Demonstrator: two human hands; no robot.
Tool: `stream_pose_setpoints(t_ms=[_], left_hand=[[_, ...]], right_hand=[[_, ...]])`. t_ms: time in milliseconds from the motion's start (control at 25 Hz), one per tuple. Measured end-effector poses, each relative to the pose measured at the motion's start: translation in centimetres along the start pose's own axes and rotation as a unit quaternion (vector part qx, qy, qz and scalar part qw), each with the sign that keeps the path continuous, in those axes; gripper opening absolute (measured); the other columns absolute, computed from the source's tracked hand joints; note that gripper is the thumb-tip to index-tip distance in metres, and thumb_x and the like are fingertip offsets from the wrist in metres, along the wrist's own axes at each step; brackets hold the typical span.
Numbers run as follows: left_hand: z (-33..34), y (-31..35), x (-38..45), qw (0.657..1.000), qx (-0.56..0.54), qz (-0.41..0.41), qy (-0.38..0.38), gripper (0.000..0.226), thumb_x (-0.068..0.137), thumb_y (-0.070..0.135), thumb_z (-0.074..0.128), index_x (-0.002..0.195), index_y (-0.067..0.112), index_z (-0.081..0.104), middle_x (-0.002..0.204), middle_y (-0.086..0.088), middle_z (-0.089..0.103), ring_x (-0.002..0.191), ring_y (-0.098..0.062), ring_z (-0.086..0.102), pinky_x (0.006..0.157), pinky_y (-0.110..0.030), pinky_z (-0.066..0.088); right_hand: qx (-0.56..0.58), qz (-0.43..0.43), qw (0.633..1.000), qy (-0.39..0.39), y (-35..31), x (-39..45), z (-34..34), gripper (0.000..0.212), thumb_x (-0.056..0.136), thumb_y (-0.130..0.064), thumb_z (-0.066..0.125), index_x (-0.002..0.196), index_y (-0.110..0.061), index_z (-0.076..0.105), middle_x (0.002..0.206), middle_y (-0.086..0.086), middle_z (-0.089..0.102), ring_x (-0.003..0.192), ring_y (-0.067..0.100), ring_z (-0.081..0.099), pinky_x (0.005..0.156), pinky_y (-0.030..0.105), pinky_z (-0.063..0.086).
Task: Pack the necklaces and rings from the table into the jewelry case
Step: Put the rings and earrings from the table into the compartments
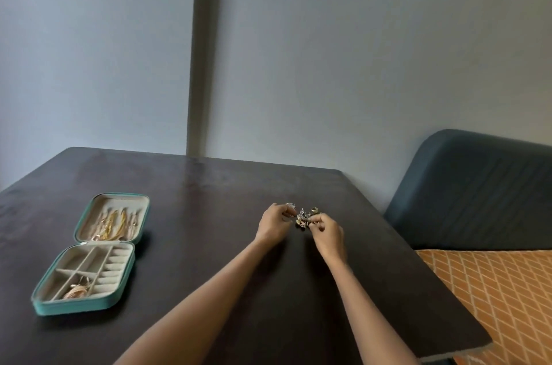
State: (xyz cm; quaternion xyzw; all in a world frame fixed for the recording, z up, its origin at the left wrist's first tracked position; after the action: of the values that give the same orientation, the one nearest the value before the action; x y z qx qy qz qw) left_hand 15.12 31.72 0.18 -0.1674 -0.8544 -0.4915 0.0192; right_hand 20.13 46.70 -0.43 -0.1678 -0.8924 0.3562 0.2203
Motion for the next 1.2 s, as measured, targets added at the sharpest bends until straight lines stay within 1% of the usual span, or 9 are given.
stream_pose_setpoints(t_ms=[160, 280, 400, 520, 800, 880, 960, 1080, 1200], left_hand=[[0.7, -0.5, 0.5, 0.999, 0.024, 0.009, -0.025, 0.033, 0.081, 0.001, 0.053, 0.106, 0.015, 0.07, 0.107, -0.003, 0.056, 0.098, -0.019, 0.061, 0.082, -0.017, 0.04], [0.7, -0.7, 1.0, 0.999, 0.033, 0.016, -0.027, 0.035, 0.08, 0.001, 0.054, 0.107, 0.017, 0.069, 0.111, -0.004, 0.057, 0.098, -0.02, 0.061, 0.082, -0.018, 0.041], [0.8, 0.4, 1.0, 0.995, 0.042, 0.078, -0.046, 0.032, 0.08, 0.005, 0.06, 0.108, 0.016, 0.069, 0.111, -0.005, 0.062, 0.101, -0.021, 0.058, 0.088, -0.023, 0.042], [-0.3, 1.9, 1.0, 0.99, -0.029, 0.135, -0.036, 0.023, 0.079, 0.012, 0.069, 0.103, 0.014, 0.07, 0.102, 0.0, 0.071, 0.094, -0.016, 0.064, 0.086, -0.025, 0.048], [-2.5, 2.7, 0.5, 0.976, -0.183, 0.117, -0.022, 0.012, 0.077, 0.01, 0.075, 0.089, 0.011, 0.072, 0.086, -0.007, 0.073, 0.082, -0.021, 0.07, 0.079, -0.032, 0.058], [-2.9, 2.5, 0.3, 0.973, -0.208, 0.1, -0.005, 0.01, 0.078, 0.011, 0.074, 0.088, 0.013, 0.072, 0.082, -0.011, 0.072, 0.077, -0.021, 0.069, 0.077, -0.03, 0.058], [-3.1, 1.8, 0.2, 0.963, -0.26, 0.06, 0.02, 0.01, 0.079, 0.009, 0.073, 0.087, 0.015, 0.072, 0.075, -0.009, 0.07, 0.07, -0.016, 0.065, 0.075, -0.028, 0.056], [-2.9, 0.3, 0.2, 0.942, -0.332, -0.007, 0.04, 0.009, 0.083, 0.006, 0.069, 0.091, 0.008, 0.07, 0.069, -0.003, 0.062, 0.065, -0.011, 0.057, 0.061, -0.015, 0.05], [-2.6, -1.2, 0.1, 0.92, -0.384, -0.055, 0.057, 0.009, 0.085, 0.006, 0.066, 0.08, 0.013, 0.064, 0.076, -0.006, 0.065, 0.069, -0.012, 0.059, 0.058, -0.016, 0.05]], right_hand=[[-0.082, -0.029, 0.995, -0.045, -0.7, 0.1, 0.9, 0.017, 0.084, -0.027, 0.066, 0.101, -0.024, 0.069, 0.094, -0.002, 0.067, 0.092, 0.017, 0.062, 0.07, 0.028, 0.044], [-0.074, -0.012, 0.996, -0.043, -0.5, 0.9, 0.8, 0.009, 0.082, -0.029, 0.068, 0.086, -0.023, 0.073, 0.089, -0.003, 0.07, 0.086, 0.017, 0.063, 0.066, 0.026, 0.043], [0.055, 0.004, 0.993, -0.1, -0.7, 1.4, 1.4, 0.01, 0.087, -0.022, 0.065, 0.079, -0.021, 0.07, 0.072, -0.002, 0.064, 0.066, 0.013, 0.054, 0.059, 0.025, 0.042], [0.239, 0.068, 0.953, -0.173, -1.7, 1.1, 1.3, 0.011, 0.093, -0.02, 0.057, 0.089, -0.016, 0.067, 0.065, -0.004, 0.052, 0.055, 0.006, 0.04, 0.044, 0.015, 0.03], [0.396, 0.144, 0.865, -0.272, -3.8, -0.3, 1.5, 0.014, 0.094, -0.021, 0.054, 0.098, -0.012, 0.063, 0.079, -0.001, 0.063, 0.071, 0.008, 0.055, 0.055, 0.018, 0.047], [0.411, 0.154, 0.865, -0.243, -4.3, -0.1, 1.3, 0.012, 0.095, -0.019, 0.053, 0.098, -0.012, 0.061, 0.078, 0.0, 0.063, 0.067, 0.008, 0.057, 0.053, 0.019, 0.048], [0.416, 0.159, 0.881, -0.158, -4.1, 0.6, 0.1, 0.005, 0.094, -0.014, 0.054, 0.094, -0.01, 0.057, 0.072, 0.002, 0.059, 0.054, 0.006, 0.056, 0.046, 0.017, 0.046], [0.345, 0.148, 0.925, -0.053, -2.7, 1.4, -2.3, 0.003, 0.092, -0.007, 0.055, 0.09, -0.007, 0.056, 0.067, 0.003, 0.054, 0.05, 0.007, 0.049, 0.04, 0.015, 0.043], [0.245, 0.15, 0.958, -0.014, -0.2, 1.8, -2.5, 0.011, 0.089, -0.002, 0.053, 0.081, -0.008, 0.059, 0.065, 0.005, 0.055, 0.046, 0.007, 0.047, 0.04, 0.018, 0.043]])
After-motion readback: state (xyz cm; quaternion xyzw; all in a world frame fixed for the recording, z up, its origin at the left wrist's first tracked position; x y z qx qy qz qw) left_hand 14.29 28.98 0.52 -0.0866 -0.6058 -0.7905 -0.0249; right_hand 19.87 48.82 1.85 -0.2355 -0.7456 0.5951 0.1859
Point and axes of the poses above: each hand's wrist, its own x-axis towards the middle knuckle, its own z-axis out of the palm, y = z × x, the point moved 8 cm from there along x, towards the middle knuckle
